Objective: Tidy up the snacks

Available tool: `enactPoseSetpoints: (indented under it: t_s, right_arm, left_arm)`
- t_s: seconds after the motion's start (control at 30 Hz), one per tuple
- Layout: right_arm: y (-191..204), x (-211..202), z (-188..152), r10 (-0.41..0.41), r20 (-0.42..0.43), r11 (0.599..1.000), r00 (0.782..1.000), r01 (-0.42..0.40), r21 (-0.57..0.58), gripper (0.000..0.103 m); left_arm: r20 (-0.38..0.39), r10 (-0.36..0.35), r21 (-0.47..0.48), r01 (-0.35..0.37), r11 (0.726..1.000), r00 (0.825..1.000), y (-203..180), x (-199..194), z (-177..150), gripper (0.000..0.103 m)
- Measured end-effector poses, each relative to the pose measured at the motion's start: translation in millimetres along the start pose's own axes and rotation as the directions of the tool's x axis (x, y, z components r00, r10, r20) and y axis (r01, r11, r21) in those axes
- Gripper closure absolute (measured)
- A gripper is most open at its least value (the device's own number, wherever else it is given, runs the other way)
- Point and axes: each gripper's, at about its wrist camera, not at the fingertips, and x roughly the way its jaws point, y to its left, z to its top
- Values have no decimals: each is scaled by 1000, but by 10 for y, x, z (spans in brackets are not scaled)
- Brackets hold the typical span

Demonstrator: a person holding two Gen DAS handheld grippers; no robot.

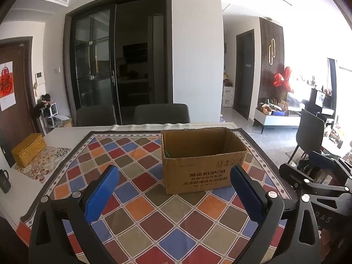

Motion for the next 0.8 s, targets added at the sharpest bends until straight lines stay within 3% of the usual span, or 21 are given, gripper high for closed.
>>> enactPoseSetpoints:
  t_s: [0.8]
  right_arm:
    - [42,-114,-71,10,7,1000,1000,-10,-7,17]
  left_arm:
    - [-1,4,-1,-4,1000,1000,9,-59,-37,0]
